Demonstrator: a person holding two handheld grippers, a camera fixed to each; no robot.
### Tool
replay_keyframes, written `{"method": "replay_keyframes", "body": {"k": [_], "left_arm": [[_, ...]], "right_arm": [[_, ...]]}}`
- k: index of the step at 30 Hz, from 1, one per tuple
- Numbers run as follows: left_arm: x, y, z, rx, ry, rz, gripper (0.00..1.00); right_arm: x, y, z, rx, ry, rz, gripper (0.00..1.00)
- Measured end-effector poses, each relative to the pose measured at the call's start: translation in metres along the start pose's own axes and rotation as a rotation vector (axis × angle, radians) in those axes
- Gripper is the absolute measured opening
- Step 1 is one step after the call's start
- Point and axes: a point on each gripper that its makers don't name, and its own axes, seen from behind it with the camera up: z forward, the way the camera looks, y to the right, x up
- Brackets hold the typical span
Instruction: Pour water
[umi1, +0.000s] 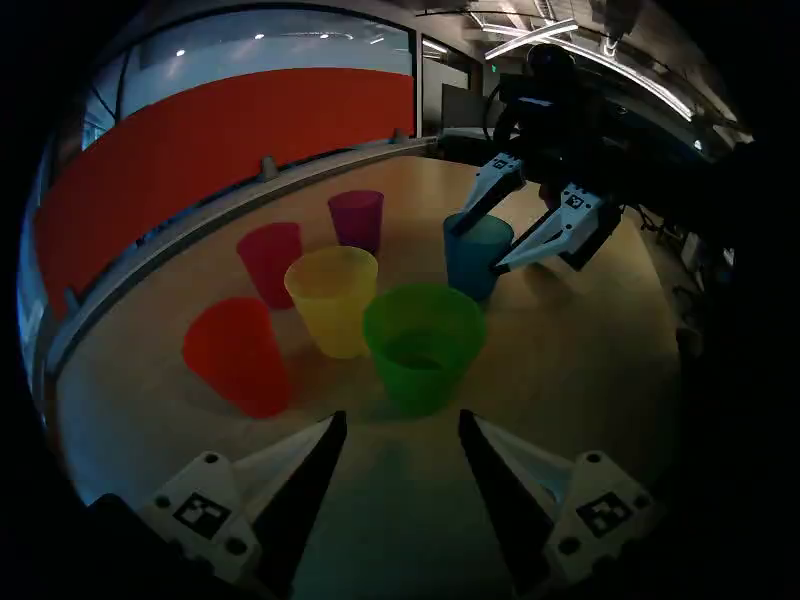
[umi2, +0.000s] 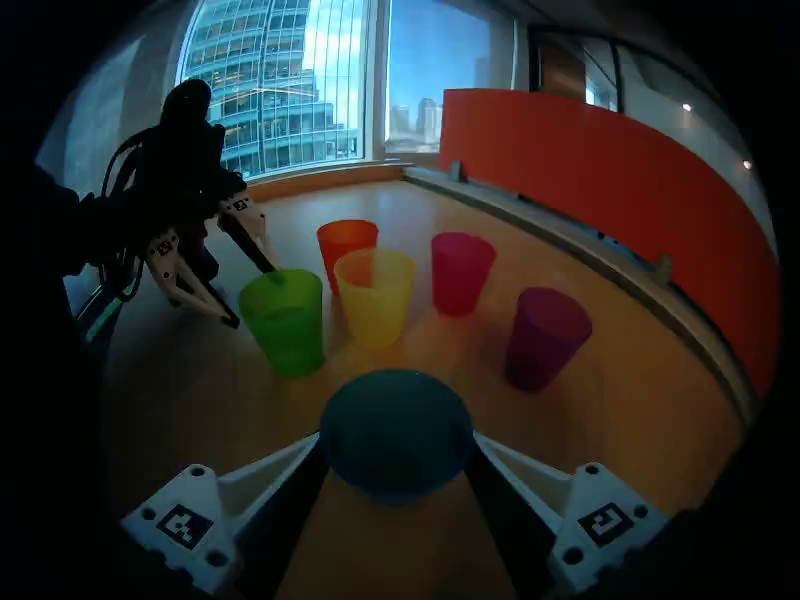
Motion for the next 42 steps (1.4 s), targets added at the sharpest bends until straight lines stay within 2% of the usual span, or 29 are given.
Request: {"method": "replay_keyframes", "body": {"k": [8, 12, 20, 30, 42], "left_arm": [[0.002, 0.001, -0.001, 0.004, 0.002, 0.001, 0.83], [0.003, -0.001, -0.002, 0.007, 0.007, -0.007, 0.83], [0.005, -0.005, -0.008, 0.029, 0.02, -0.027, 0.83], [0.003, -0.008, -0.021, 0.078, 0.038, -0.047, 0.82], [0.007, -0.02, -0.042, 0.169, 0.086, -0.103, 0.82]], "right_arm": [[-0.002, -0.001, -0.001, -0.002, -0.003, 0.007, 0.93], [-0.002, -0.001, -0.001, -0.008, -0.006, 0.011, 1.0], [-0.001, -0.001, -0.008, -0.019, 0.006, 0.036, 1.0], [-0.014, -0.001, -0.029, -0.058, 0.009, 0.052, 1.0], [-0.019, -0.001, -0.061, -0.122, 0.042, 0.072, 1.0]]}}
